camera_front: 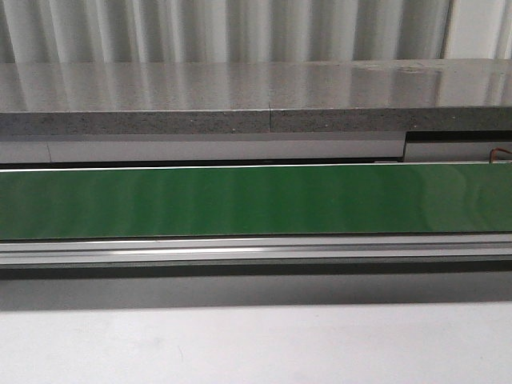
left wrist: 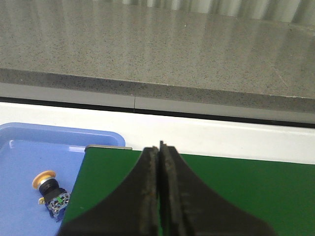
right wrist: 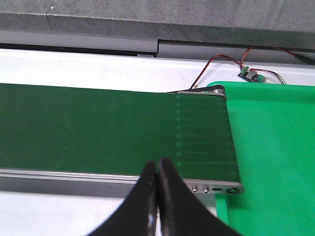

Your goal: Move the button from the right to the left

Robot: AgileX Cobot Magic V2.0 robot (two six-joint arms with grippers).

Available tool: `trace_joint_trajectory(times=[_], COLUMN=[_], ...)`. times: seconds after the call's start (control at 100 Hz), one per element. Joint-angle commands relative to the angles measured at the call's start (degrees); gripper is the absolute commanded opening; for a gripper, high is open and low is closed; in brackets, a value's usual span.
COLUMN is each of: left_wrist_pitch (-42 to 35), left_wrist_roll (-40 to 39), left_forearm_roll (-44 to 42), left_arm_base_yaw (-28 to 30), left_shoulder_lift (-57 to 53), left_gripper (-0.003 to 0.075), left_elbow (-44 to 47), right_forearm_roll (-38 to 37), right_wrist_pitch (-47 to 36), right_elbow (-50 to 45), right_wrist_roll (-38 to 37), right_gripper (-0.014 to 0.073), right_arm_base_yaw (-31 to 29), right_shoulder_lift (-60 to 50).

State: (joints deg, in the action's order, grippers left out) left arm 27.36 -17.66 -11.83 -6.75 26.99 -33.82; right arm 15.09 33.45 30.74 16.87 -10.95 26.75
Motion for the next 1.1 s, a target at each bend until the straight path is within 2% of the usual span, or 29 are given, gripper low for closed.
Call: trace_joint_trajectory(times=[0.0,0.54,0.8,0.91,1.09], left_wrist_pitch=[-3.82,-4.81,-16.26,-18.17,-20.75], left_wrist_roll=[-0.15,-0.15,-0.15,0.00,9.10], left_forearm_roll=[0.19,-0.03,0.60,0.60,4.75], left_arm_base_yaw=[-0.48,-0.70,-0.70,-0.70,-0.70], left_shoulder_lift=[0.12,0.12,0.01,-1.61,-8.98], left_gripper=[-0.0020,-0.0020,-0.0020,-0.0020,-0.0020], left_elbow=[-1.40,-1.13,4.76,8.06,13.95], right_forearm_roll=[0.83,0.83,0.83,0.83,0.83], right_wrist_pitch=[-4.10,-4.10,-4.10,-4.10,-4.10], right_elbow=[1.32,1.32,1.32,1.32,1.32], right_wrist_roll=[0.56,0.56,0.56,0.56,0.56], right_gripper=[-0.0067,-0.0067,-0.0067,-0.0067,-0.0067], right_arm_base_yaw=[0.00,0.00,0.00,0.00,0.00], right_shoulder_lift=[0.15,0.15,0.15,0.15,0.15])
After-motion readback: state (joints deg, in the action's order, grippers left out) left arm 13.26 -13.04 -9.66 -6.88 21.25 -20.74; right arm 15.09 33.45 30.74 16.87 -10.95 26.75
